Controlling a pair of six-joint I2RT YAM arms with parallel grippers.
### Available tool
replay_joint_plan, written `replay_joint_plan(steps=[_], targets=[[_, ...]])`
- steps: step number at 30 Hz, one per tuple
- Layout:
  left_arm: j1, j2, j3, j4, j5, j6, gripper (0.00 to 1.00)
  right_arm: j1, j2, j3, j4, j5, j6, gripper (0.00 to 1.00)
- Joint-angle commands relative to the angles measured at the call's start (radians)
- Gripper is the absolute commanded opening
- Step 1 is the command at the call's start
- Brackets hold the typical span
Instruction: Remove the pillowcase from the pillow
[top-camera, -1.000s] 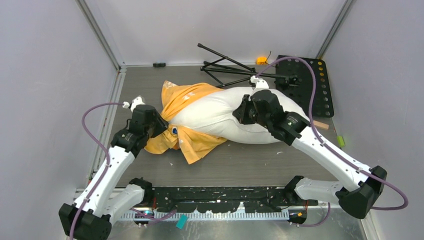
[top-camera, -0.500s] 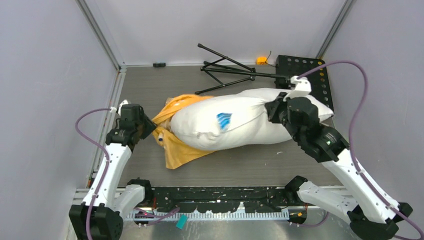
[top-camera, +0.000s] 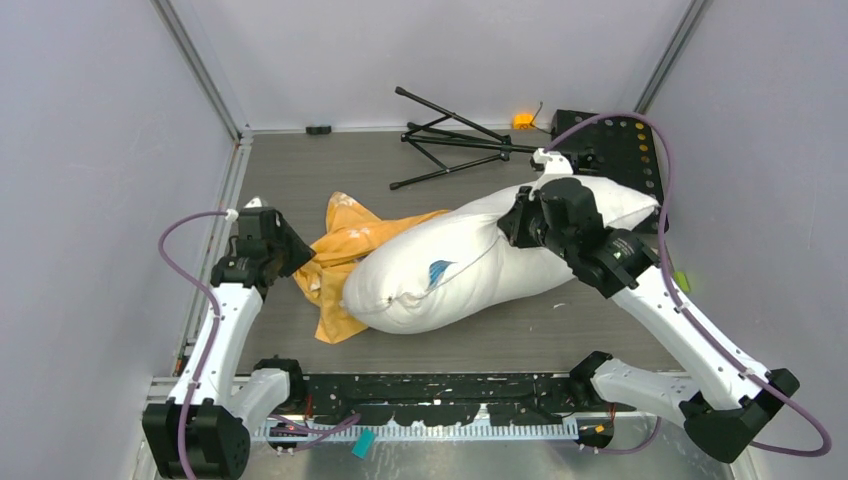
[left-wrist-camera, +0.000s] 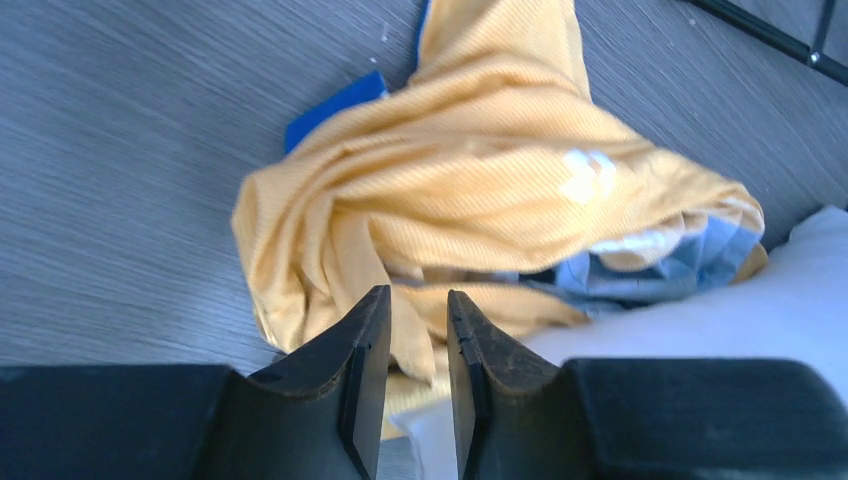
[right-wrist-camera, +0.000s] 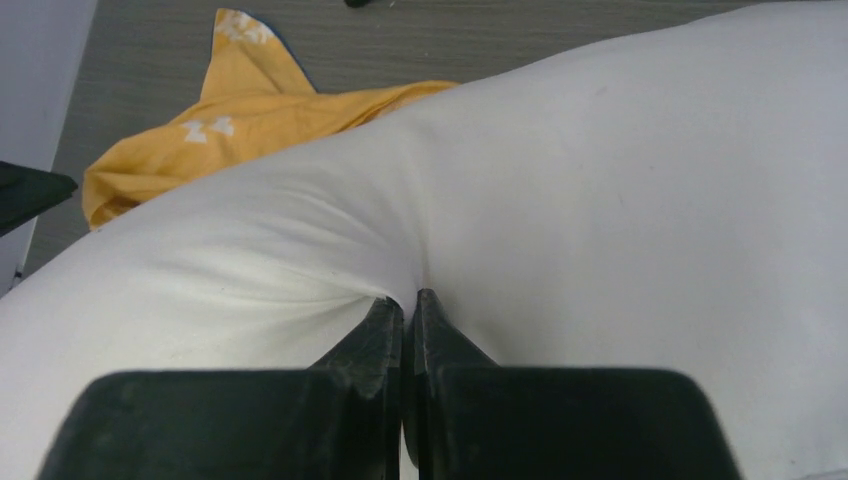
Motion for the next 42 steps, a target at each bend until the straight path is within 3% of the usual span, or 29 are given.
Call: replay_joint_plan(steps=[1, 4, 6, 9, 10, 11, 12, 17, 22, 25, 27, 30, 31, 32, 38, 42], targets=[[0.0, 0.006, 0.047, 0.053, 0.115, 0.034, 0.28, -0.013, 0.009, 0.045, 0.097, -0.048, -0.001, 0.0], [0.0, 0.022, 0.055, 0.064, 0.122, 0.025, 0.27, -0.014, 0.013, 0.057, 0.083, 0.041, 0.024, 0.0], [0.0, 0.041, 0.066, 0.074, 0.138, 0.017, 0.35, -0.014, -0.001, 0.068, 0.081, 0.12, 0.024, 0.0], [-0.003, 0.082, 0.086, 0.081, 0.178, 0.014, 0.63, -0.013, -0.05, 0.082, 0.087, 0.238, 0.018, 0.0], [-0.008, 0.097, 0.091, 0.078, 0.18, 0.014, 0.75, -0.013, -0.072, 0.083, 0.096, 0.269, 0.016, 0.0], [-0.021, 0.12, 0.097, 0.066, 0.155, 0.006, 0.94, -0.013, -0.096, 0.079, 0.107, 0.297, 0.013, 0.0], [-0.035, 0.139, 0.106, 0.046, 0.122, -0.002, 0.99, -0.013, -0.125, 0.073, 0.122, 0.319, 0.008, 0.0], [-0.111, 0.235, 0.129, -0.043, -0.066, -0.077, 1.0, -0.014, -0.258, 0.014, 0.221, 0.353, -0.023, 0.0], [-0.134, 0.328, 0.05, 0.05, -0.015, -0.195, 1.0, -0.013, -0.282, 0.004, 0.217, 0.351, -0.033, 0.0], [-0.135, 0.371, 0.003, 0.162, -0.02, -0.226, 0.88, -0.013, -0.284, 0.003, 0.211, 0.353, -0.032, 0.0], [-0.133, 0.396, -0.016, 0.218, -0.06, -0.247, 0.72, -0.014, -0.291, -0.001, 0.22, 0.351, -0.038, 0.0], [-0.116, 0.447, 0.003, 0.248, -0.112, -0.272, 0.32, -0.013, -0.313, -0.015, 0.257, 0.33, -0.054, 0.0], [-0.103, 0.47, 0.022, 0.246, -0.12, -0.273, 0.08, -0.013, -0.32, -0.021, 0.268, 0.335, -0.055, 0.0], [-0.082, 0.484, 0.044, 0.239, -0.121, -0.273, 0.01, -0.014, -0.323, -0.024, 0.275, 0.344, -0.057, 0.0], [0.114, 0.496, 0.195, 0.124, -0.127, -0.324, 0.0, -0.013, -0.257, -0.002, 0.299, 0.399, -0.072, 0.0], [0.168, 0.414, 0.29, 0.115, -0.192, -0.399, 0.0, -0.014, -0.113, 0.089, 0.31, 0.491, -0.097, 0.0]])
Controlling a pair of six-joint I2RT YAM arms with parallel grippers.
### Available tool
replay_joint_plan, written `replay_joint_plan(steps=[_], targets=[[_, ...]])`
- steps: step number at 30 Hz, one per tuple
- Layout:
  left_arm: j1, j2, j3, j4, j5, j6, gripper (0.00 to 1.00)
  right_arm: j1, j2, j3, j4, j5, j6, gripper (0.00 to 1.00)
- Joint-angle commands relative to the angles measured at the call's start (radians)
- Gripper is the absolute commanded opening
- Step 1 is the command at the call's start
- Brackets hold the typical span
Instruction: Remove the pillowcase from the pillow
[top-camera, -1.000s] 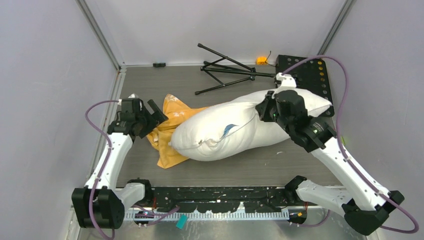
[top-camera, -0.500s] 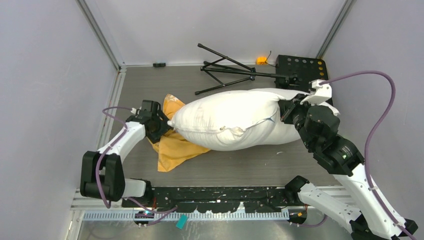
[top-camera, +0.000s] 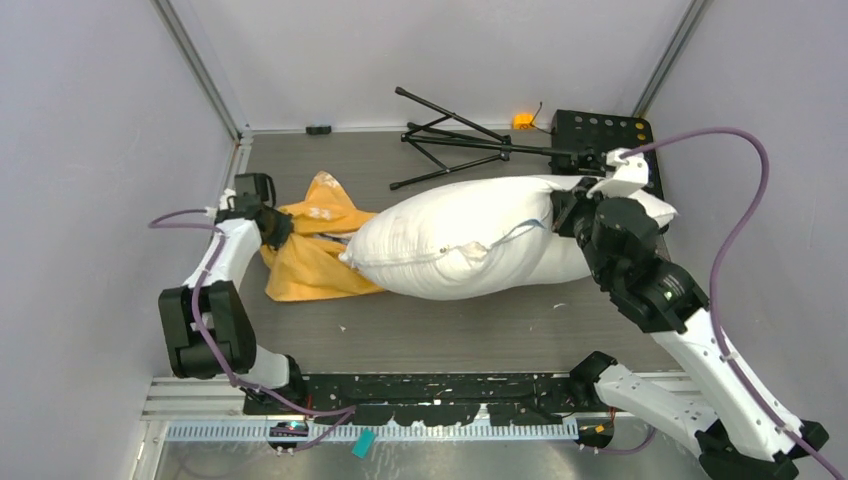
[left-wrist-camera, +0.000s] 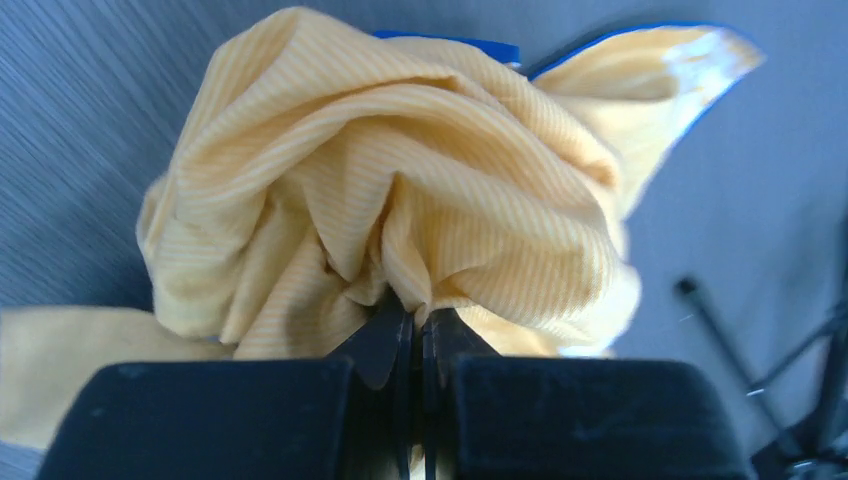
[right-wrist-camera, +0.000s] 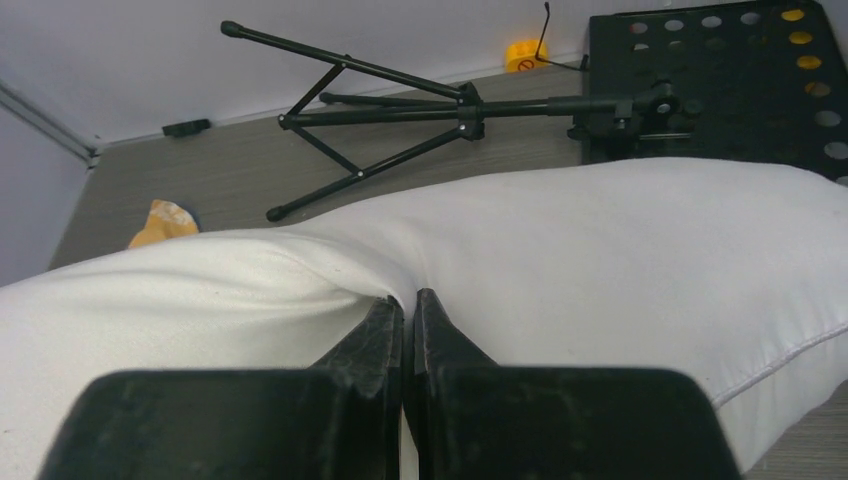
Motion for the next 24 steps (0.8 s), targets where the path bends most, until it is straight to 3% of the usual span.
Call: replay_joint_plan(steps=[1, 5, 8, 10, 11, 12, 13, 14, 15, 16, 17, 18, 24], targets=[[0.061, -0.107, 0.146, -0.019, -0.107, -0.084, 0.0, -0.009, 0.161, 0.18, 0.183, 0.182, -0.05, 0.0], [0.146, -0.087, 0.404, -0.121, -0.126, -0.035, 0.0, -0.008, 0.34, 0.409, 0.13, 0.19, -0.076, 0.0], [0.171, -0.037, 0.549, -0.154, -0.095, 0.056, 0.0, -0.008, 0.385, 0.434, 0.198, 0.082, -0.044, 0.0], [0.172, -0.01, 0.578, -0.127, 0.021, 0.122, 0.01, -0.009, 0.401, 0.396, 0.245, -0.043, -0.004, 0.0], [0.172, -0.003, 0.568, -0.11, 0.079, 0.128, 0.1, -0.009, 0.414, 0.373, 0.263, -0.113, 0.027, 0.0], [0.17, 0.001, 0.545, -0.096, 0.124, 0.121, 0.29, -0.007, 0.427, 0.351, 0.277, -0.202, 0.042, 0.0], [0.169, 0.005, 0.52, -0.103, 0.152, 0.103, 0.53, -0.007, 0.447, 0.331, 0.287, -0.3, 0.064, 0.05], [0.168, 0.003, 0.496, -0.121, 0.155, 0.085, 0.76, -0.009, 0.471, 0.322, 0.286, -0.395, 0.071, 0.19], [0.165, -0.004, 0.466, -0.127, 0.156, 0.081, 0.91, -0.008, 0.496, 0.32, 0.271, -0.488, 0.081, 0.42], [0.153, -0.016, 0.431, -0.125, 0.156, 0.084, 0.98, -0.008, 0.521, 0.326, 0.24, -0.564, 0.09, 0.61], [0.143, -0.033, 0.398, -0.117, 0.155, 0.093, 1.0, -0.008, 0.538, 0.337, 0.198, -0.59, 0.095, 0.72], [0.133, -0.056, 0.365, -0.111, 0.156, 0.103, 1.0, -0.009, 0.541, 0.339, 0.159, -0.582, 0.098, 0.76], [0.091, -0.247, 0.196, -0.077, 0.059, 0.223, 1.0, -0.008, 0.338, 0.206, 0.145, -0.323, 0.025, 0.86]])
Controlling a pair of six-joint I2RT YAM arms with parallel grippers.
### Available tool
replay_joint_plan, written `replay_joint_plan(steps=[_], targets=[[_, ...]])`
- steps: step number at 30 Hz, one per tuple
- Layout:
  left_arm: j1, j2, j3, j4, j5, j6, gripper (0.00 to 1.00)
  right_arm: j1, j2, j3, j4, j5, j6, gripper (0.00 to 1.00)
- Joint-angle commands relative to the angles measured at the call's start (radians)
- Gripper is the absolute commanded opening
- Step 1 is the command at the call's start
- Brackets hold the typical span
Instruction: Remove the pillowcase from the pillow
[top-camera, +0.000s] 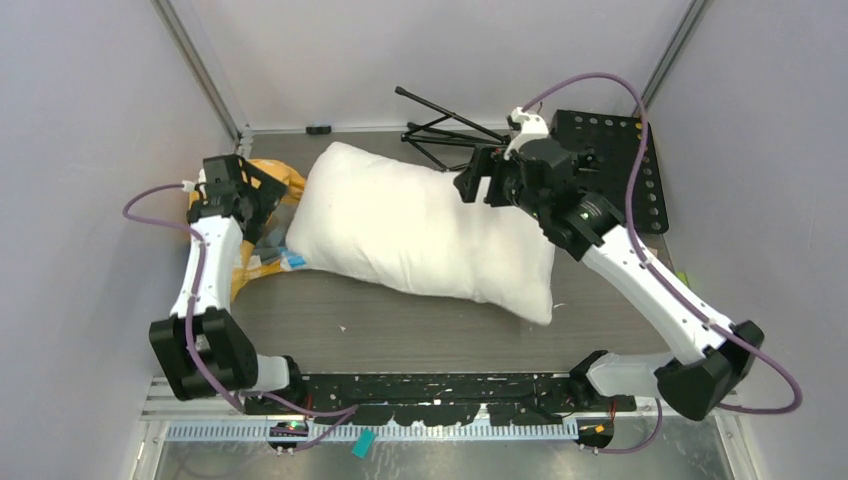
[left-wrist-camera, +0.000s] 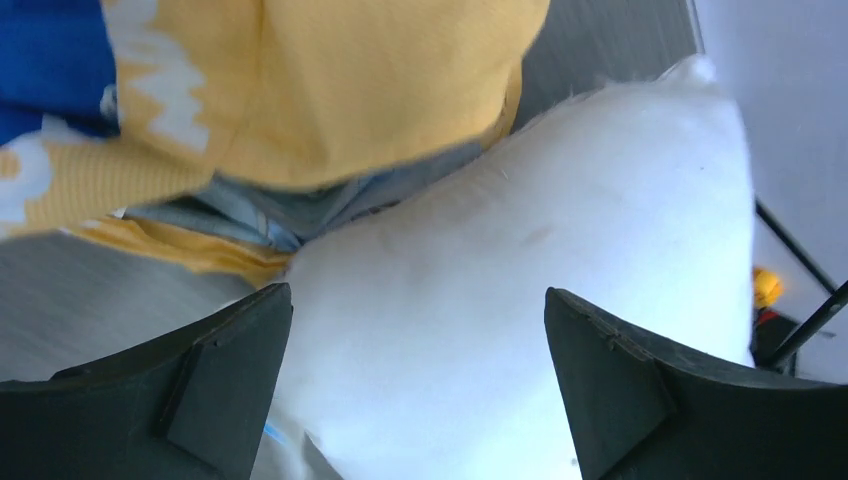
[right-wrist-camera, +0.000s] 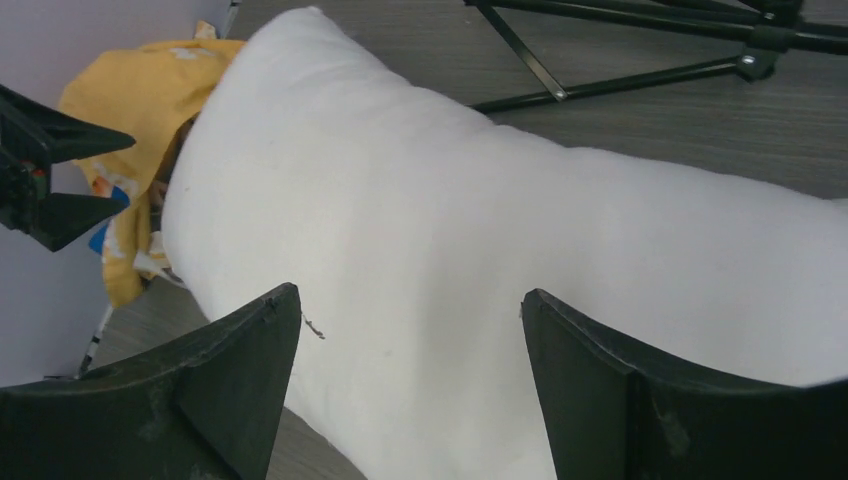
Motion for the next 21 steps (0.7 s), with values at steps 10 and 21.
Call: replay_joint_plan(steps=[10, 21], targets=[[-0.051, -0.537, -0.3, 0.004, -0.266, 0.147, 1.0, -0.09, -0.343, -0.338, -0.036, 0.642, -0.054, 0.82], [-0.432, -0.568, -0.582, 0.325, -0.479, 0.262, 0.98, -0.353, -0.351, -0.659, 0.251, 0.502, -0.011, 0.83]])
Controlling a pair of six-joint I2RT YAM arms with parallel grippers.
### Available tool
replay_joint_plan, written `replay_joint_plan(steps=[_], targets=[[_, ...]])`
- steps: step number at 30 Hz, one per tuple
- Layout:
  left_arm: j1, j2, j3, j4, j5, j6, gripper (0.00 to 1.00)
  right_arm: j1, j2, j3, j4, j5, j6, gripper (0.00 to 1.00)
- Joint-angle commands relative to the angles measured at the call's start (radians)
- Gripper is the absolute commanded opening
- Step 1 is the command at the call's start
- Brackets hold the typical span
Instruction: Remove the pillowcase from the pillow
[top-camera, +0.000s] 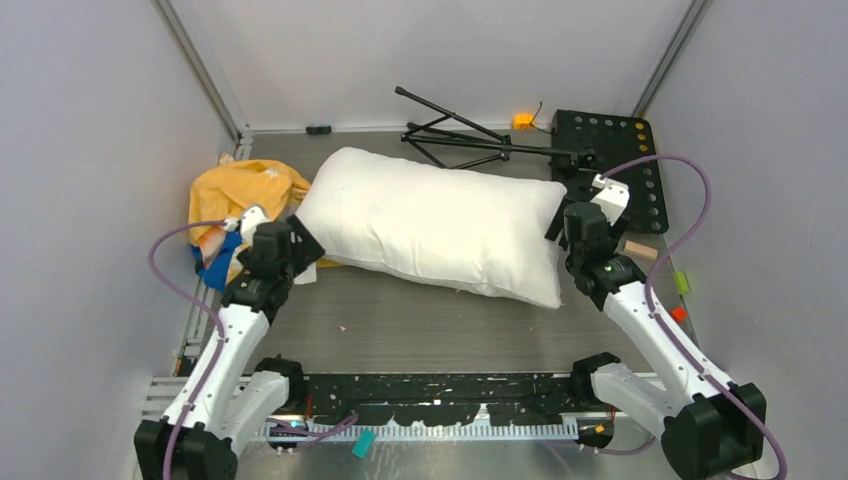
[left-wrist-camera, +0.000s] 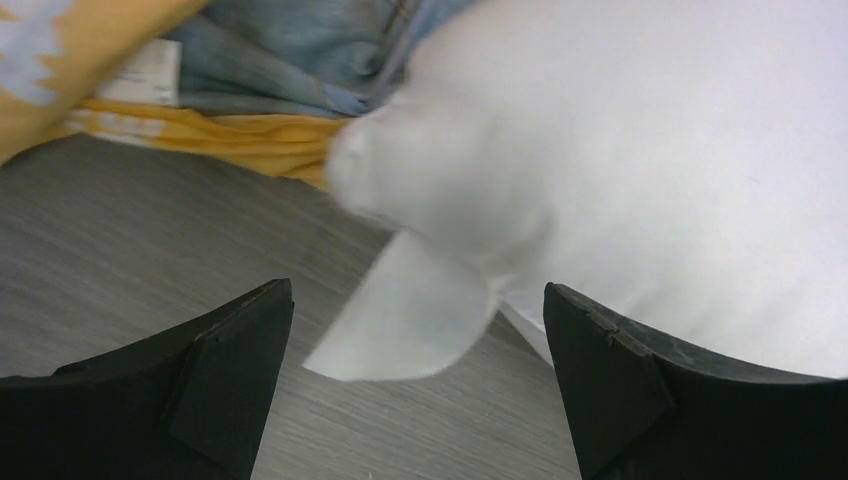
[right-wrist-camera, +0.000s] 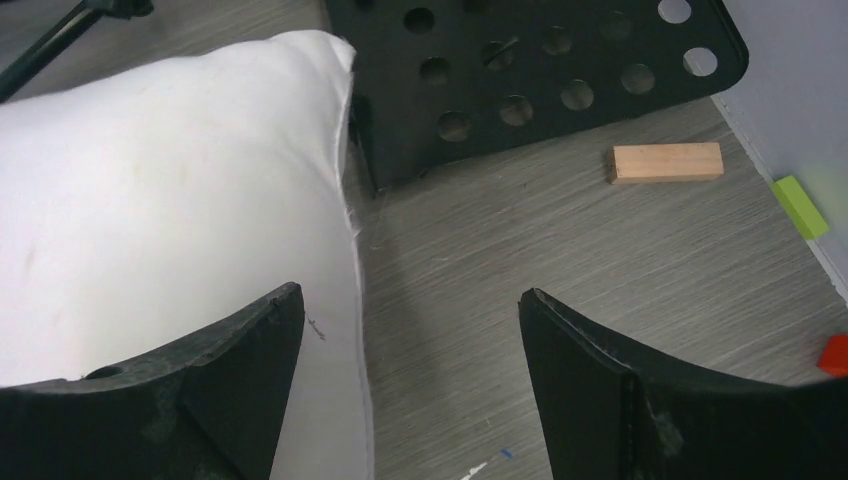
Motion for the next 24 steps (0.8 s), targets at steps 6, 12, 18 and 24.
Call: replay_joint_plan(steps=[6, 12, 18, 24], targets=[[-0.196, 0.104, -0.197, 0.632, -0.184, 0.349, 1.0, -0.082, 0.072, -0.2, 0.506, -0.042, 0.013, 0.88], [-0.196, 0.264, -0.266, 0.939, -0.054, 0.492, 0.99, -0.081, 0.057, -0.296, 0.679, -0.089, 0.047, 0.87], [-0.193, 0.306, -0.24, 0.943, -0.127, 0.614, 1.0, -0.081, 0.084, -0.339, 0.777, 0.023, -0.123, 0.92], [-0.128, 0.411, -0.351, 1.17, -0.078, 0.622, 1.0, -0.133, 0.298, -0.357, 0.994, 0.018, -0.182, 0.89]])
